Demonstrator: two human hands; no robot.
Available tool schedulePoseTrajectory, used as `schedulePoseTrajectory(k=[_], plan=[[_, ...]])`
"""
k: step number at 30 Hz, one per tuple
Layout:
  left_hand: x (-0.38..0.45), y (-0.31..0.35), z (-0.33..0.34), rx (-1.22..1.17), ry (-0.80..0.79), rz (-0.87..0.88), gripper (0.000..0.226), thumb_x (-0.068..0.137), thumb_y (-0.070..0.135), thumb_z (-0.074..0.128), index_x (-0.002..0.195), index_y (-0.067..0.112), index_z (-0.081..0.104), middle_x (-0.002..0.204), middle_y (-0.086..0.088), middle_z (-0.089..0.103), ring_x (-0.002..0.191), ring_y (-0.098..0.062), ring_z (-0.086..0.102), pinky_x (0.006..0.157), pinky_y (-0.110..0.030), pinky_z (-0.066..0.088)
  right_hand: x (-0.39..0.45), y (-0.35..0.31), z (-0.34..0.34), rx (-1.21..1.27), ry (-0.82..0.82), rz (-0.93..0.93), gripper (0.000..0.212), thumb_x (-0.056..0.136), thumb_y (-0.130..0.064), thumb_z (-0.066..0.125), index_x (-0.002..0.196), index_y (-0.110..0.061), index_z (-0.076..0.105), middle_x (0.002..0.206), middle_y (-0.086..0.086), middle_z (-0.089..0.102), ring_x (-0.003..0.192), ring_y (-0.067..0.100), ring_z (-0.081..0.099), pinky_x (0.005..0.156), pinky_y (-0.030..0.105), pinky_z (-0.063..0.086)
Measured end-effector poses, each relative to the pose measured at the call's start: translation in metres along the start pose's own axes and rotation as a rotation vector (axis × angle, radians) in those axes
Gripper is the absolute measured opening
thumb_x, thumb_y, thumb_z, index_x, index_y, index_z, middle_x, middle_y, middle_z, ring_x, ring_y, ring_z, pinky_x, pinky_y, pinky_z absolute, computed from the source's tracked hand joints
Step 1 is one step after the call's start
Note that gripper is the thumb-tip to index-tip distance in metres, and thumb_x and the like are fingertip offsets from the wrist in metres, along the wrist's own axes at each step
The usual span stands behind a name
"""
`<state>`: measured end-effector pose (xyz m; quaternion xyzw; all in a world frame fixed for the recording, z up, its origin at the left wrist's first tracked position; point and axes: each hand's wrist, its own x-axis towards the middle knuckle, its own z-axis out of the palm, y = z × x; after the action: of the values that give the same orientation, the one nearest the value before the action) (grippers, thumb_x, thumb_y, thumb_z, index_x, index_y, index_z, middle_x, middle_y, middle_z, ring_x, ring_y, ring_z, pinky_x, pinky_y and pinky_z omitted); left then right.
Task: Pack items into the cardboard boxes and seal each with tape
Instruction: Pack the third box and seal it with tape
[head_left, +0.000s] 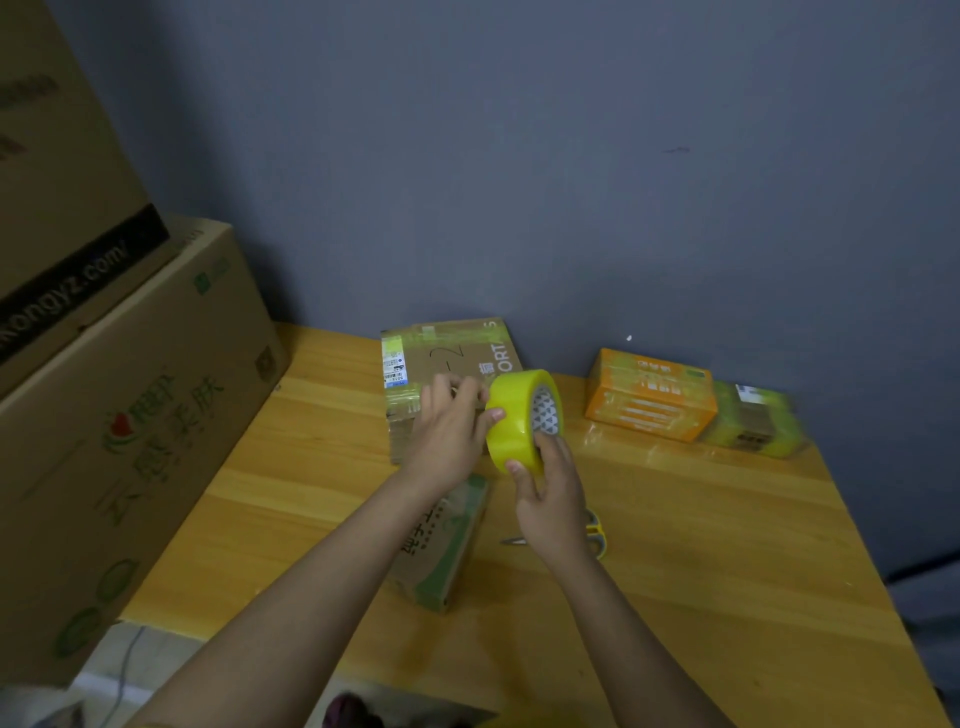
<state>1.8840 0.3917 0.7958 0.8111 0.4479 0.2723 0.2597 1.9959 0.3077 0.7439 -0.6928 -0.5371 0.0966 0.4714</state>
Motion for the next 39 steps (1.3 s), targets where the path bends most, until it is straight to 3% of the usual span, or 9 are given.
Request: schedulePoseTrajectory(k=[4, 10, 21, 26, 28, 30, 33, 36, 39], plan=[[-0.002, 0.000, 0.004, -0.037, 0.054, 0.009, 0.017, 0.097, 0.028, 0.052, 0.100, 0.011, 0.053, 0.108, 0.000, 0.035, 0.107, -0.018, 0.032, 0.091, -0.033, 0.036, 0.003, 0.000, 0.002, -0.031, -0.018, 0.003, 0.052, 0.086, -0.042, 0.041, 0.115, -0.002, 0.057, 0.108, 0.010, 0.057, 0.097, 0.023, 0.053, 0.071, 0.022, 0.032], [0.005, -0.005, 0.003, 0.012, 0.045, -0.005, 0.028, 0.095, 0.032, 0.055, 0.117, 0.014, 0.053, 0.118, -0.003, 0.035, 0.115, -0.018, 0.030, 0.089, -0.029, 0.031, 0.005, 0.004, 0.003, -0.060, -0.031, 0.008, 0.050, 0.087, -0.041, 0.041, 0.113, -0.002, 0.057, 0.106, 0.010, 0.057, 0.096, 0.028, 0.055, 0.072, 0.031, 0.037], [0.009, -0.002, 0.002, -0.044, -0.006, -0.027, 0.019, 0.096, 0.033, 0.051, 0.103, 0.015, 0.051, 0.106, 0.002, 0.032, 0.107, -0.015, 0.029, 0.089, -0.030, 0.033, 0.006, 0.003, 0.002, -0.033, -0.025, 0.020, 0.051, 0.088, -0.044, 0.040, 0.114, -0.003, 0.057, 0.105, 0.006, 0.055, 0.095, 0.024, 0.054, 0.069, 0.024, 0.033], [0.010, -0.004, 0.001, 0.022, 0.010, -0.006, 0.028, 0.096, 0.038, 0.052, 0.116, 0.018, 0.050, 0.110, 0.004, 0.026, 0.109, -0.012, 0.024, 0.087, -0.030, 0.030, 0.005, 0.005, 0.002, -0.022, -0.008, 0.026, 0.044, 0.090, -0.038, 0.046, 0.114, -0.002, 0.057, 0.106, 0.006, 0.055, 0.095, 0.023, 0.054, 0.069, 0.025, 0.033], [0.009, -0.004, 0.002, -0.005, 0.000, -0.008, 0.024, 0.097, 0.035, 0.050, 0.111, 0.016, 0.051, 0.110, 0.003, 0.028, 0.110, -0.014, 0.026, 0.087, -0.029, 0.028, 0.005, 0.005, 0.003, -0.036, -0.009, 0.030, 0.039, 0.090, -0.031, 0.049, 0.115, -0.003, 0.057, 0.106, 0.006, 0.055, 0.095, 0.024, 0.054, 0.070, 0.027, 0.035], [0.006, -0.004, 0.005, -0.029, -0.007, -0.020, 0.020, 0.098, 0.034, 0.048, 0.104, 0.014, 0.051, 0.108, 0.002, 0.032, 0.110, -0.017, 0.029, 0.086, -0.028, 0.027, 0.005, 0.003, 0.003, -0.031, -0.013, 0.030, 0.043, 0.090, -0.038, 0.046, 0.114, -0.004, 0.057, 0.105, 0.003, 0.053, 0.094, 0.022, 0.053, 0.069, 0.026, 0.033], [0.005, -0.005, 0.008, -0.036, 0.052, -0.028, 0.021, 0.096, 0.035, 0.051, 0.100, 0.014, 0.052, 0.108, 0.002, 0.033, 0.110, -0.019, 0.031, 0.088, -0.030, 0.031, 0.005, 0.002, 0.003, -0.030, -0.015, 0.039, 0.043, 0.089, -0.038, 0.046, 0.113, -0.004, 0.057, 0.105, 0.003, 0.054, 0.094, 0.022, 0.053, 0.068, 0.025, 0.031], [0.007, -0.011, 0.006, 0.071, 0.115, -0.016, 0.035, 0.092, 0.043, 0.056, 0.114, 0.016, 0.057, 0.118, -0.003, 0.037, 0.115, -0.021, 0.032, 0.090, -0.032, 0.033, 0.004, 0.003, 0.004, -0.031, -0.005, 0.037, 0.034, 0.088, -0.025, 0.052, 0.113, -0.002, 0.058, 0.106, 0.009, 0.057, 0.096, 0.022, 0.051, 0.069, 0.024, 0.031], [0.005, -0.012, 0.004, 0.197, 0.229, 0.093, 0.034, 0.087, 0.040, 0.064, 0.100, 0.010, 0.068, 0.112, -0.010, 0.053, 0.105, -0.029, 0.047, 0.081, -0.037, 0.043, 0.003, 0.002, 0.006, -0.042, -0.024, 0.051, 0.036, 0.088, -0.026, 0.051, 0.114, -0.002, 0.057, 0.109, 0.011, 0.057, 0.099, 0.025, 0.052, 0.073, 0.028, 0.035]])
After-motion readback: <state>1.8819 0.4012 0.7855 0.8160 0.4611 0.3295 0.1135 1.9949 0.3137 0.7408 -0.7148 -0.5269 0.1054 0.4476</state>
